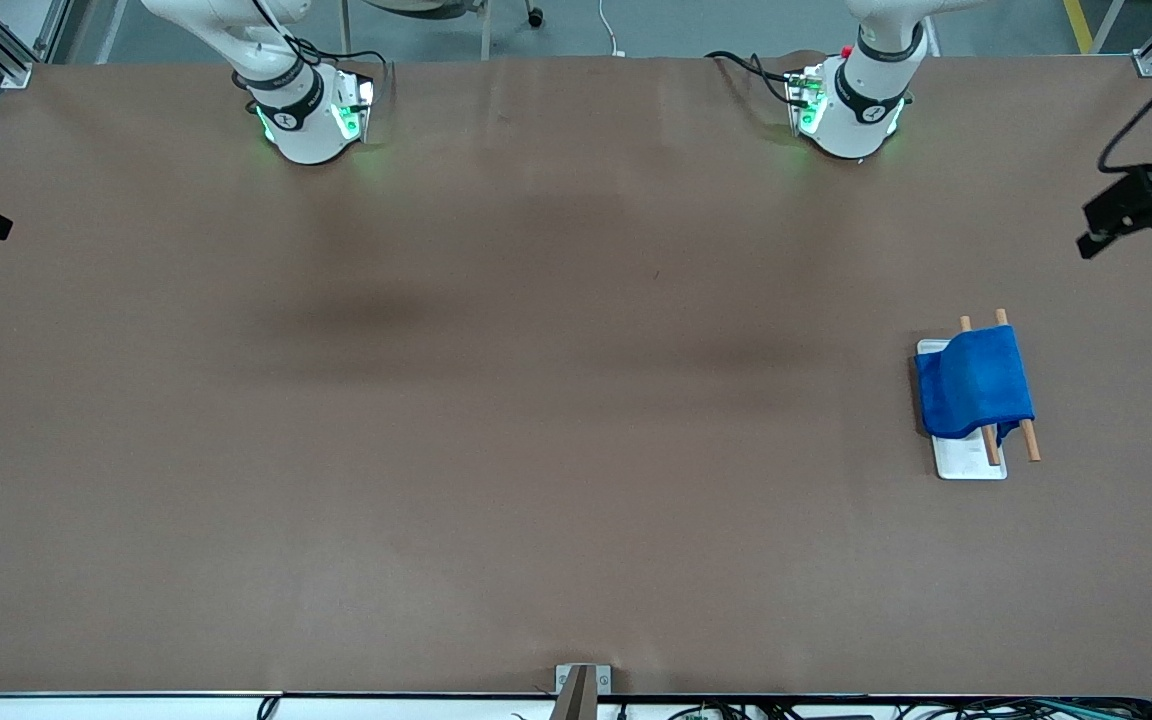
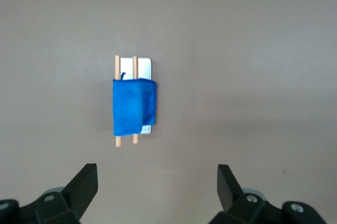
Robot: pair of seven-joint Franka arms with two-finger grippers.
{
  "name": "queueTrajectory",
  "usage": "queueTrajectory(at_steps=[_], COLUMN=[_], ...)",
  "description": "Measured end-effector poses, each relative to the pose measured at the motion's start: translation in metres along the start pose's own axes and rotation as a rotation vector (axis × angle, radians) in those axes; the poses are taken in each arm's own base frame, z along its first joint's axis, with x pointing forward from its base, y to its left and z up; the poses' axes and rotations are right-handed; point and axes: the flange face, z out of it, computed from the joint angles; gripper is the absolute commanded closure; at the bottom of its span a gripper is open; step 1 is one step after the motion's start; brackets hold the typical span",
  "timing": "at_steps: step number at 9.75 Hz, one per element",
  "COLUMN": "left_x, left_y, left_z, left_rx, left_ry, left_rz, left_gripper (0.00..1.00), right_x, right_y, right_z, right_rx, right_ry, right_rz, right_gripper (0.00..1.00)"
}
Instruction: Right arm passes towel to left arm to hang
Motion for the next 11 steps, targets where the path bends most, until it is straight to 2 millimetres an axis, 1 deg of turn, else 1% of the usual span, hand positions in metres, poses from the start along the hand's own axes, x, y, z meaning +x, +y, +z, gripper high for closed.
queueTrajectory(at_steps=[3,5,7,11], left_x=[-0.027,-0.042,-0.045,-0.039], left_y=[0.017,0.023,0.022,0.02], left_z=[0.021,0.025,0.023,0.018], left_rx=[0.016,0.003,0.003,-0.001], left_ry=[-0.04,-0.047,-0.042,-0.023], left_rz=[0.024,0.032,0.031,0.029], left_gripper=[0.0,0.0,0.0,0.0], right_x=[0.0,0.0,0.0,0.0], right_y=[0.0,0.0,0.0,0.0], right_z=[0.0,0.0,0.0,0.0], right_rx=[0.0,0.0,0.0,0.0], right_ry=[0.0,0.0,0.001,0.001], right_rz=[0.0,0.0,0.0,0.0], right_gripper=[0.0,0.0,0.0,0.0])
